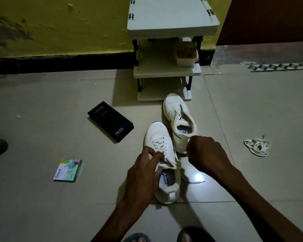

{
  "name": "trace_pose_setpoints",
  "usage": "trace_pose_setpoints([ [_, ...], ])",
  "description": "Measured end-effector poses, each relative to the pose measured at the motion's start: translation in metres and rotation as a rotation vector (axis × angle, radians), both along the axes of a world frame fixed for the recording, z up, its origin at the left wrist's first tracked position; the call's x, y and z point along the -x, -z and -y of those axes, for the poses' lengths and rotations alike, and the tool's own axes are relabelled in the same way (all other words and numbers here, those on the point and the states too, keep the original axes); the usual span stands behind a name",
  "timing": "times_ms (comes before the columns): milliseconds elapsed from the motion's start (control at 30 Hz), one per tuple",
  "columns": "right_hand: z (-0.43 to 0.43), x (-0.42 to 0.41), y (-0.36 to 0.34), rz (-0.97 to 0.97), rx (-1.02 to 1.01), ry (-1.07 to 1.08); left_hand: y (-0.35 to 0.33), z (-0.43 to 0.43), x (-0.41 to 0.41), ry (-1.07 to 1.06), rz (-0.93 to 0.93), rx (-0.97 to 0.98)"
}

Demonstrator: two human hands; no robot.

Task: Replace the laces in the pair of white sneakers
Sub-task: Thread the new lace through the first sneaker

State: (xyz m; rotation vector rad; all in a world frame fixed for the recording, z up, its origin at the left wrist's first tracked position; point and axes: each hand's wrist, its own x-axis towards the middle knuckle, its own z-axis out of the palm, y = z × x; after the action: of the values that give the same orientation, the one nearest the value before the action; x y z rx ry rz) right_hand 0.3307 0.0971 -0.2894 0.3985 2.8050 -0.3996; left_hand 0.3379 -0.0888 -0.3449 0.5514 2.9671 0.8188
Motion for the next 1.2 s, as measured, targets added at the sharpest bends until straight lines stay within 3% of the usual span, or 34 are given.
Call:
trace_pose_setpoints([
  [133,0.000,-0.011,0.024,0.149,0.074,-0.070,0.002,-0.006,0.001,0.086,-0.064,0.033],
  [233,0.005,-0.025,0.058,0.142,0.078,-0.141,0.004,-0.008,-0.001,0.109,-0.077,0.053],
  [400,-0.001,-0.027,0.085,0.244,0.186,-0.187,0.008,-0.005,0.001,0.026,0.043,0.001],
  [600,-0.003,-0.018,0.035,0.103,0.628,0.135,-0.005,0.000,0.010,-0.093,0.176,-0.369],
  [700,-0.004,-0.010,-0.001,0.120,0.917,0.268,-0.021,-0.001,0.018,-0.093,0.237,-0.459],
  [1000,0.002,0.006,-0.054,0.058,1.344,0.209,-0.063,-0.001,0.040,-0.042,0.326,-0.635],
  [1200,0.007,0.010,-0.058,0.041,1.476,0.207,-0.081,0.001,0.046,-0.007,0.286,-0.672],
])
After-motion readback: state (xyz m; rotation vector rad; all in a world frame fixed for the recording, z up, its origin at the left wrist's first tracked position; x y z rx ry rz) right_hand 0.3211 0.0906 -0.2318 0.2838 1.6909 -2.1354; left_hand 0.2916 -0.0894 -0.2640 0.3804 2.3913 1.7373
